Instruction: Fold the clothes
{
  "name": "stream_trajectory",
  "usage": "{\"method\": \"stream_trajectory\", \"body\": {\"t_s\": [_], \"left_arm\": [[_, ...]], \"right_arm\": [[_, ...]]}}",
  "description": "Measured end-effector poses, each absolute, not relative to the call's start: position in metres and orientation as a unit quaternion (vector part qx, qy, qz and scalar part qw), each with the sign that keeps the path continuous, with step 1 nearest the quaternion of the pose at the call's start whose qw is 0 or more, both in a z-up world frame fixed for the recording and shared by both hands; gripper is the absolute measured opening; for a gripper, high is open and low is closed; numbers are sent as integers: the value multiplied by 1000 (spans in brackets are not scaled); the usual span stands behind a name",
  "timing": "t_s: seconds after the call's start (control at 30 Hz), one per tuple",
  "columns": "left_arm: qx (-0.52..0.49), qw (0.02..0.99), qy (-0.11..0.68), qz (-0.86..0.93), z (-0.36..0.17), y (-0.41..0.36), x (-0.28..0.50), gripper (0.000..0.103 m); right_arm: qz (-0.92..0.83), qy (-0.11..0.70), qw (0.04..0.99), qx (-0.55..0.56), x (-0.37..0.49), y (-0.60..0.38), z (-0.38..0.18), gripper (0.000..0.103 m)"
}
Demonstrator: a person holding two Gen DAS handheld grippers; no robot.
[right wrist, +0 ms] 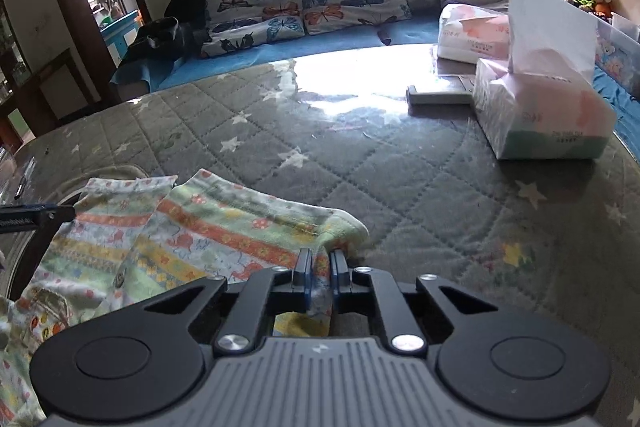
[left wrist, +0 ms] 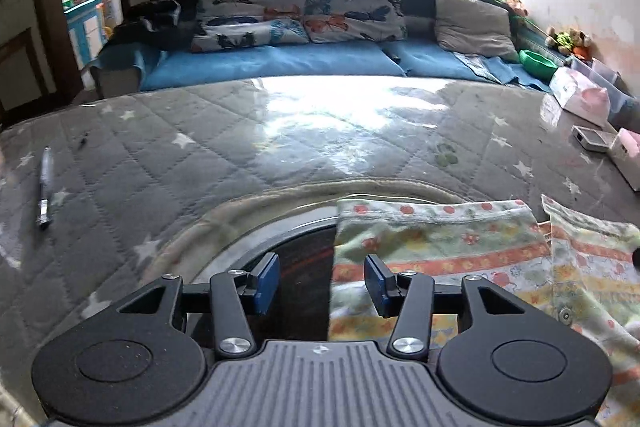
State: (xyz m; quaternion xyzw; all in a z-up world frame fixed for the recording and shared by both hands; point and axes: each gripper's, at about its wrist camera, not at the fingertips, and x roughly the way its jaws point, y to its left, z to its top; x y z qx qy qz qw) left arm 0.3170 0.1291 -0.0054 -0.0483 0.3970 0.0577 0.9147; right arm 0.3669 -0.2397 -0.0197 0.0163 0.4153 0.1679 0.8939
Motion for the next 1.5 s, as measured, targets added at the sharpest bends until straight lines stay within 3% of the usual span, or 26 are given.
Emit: {"method": "stream_trajectory", "body": {"t_s": [0.17,0.27,0.3,0.43,0.73,0.87,0.93,1.03,1.3,1.5], "left_arm": [[-45,918,392,41,-7,125,324,48],[-37,921,388,29,-8,121,326,33],[-33,922,386,24,-8,120,327,25],[-23,930,366,28,-2,117,329,4],[-14,937,344,58,3,125,344,2],[-17,930,361,73,-6,132,350,10],[-16,931,358,74,-3,134,343,12],[-21,932,356,62,2,130,326,13],[-12,929,370,-15,3,83,259,13],[4,928,369,-47,4,55,212,13]], "right_arm": [[162,419,893,17,375,-237,-21,11],[170,420,891,15,376,-237,-22,16],[172,421,891,14,377,-237,-23,16],[180,414,892,20,381,-234,-19,5],[194,379,905,-18,423,-193,-2,7],[189,386,901,-61,429,-177,-11,11],[200,382,899,-72,419,-175,-7,15],[221,382,894,-84,403,-173,0,32],[273,412,860,-127,329,-164,-10,33],[281,401,858,-153,284,-167,-12,40]]}}
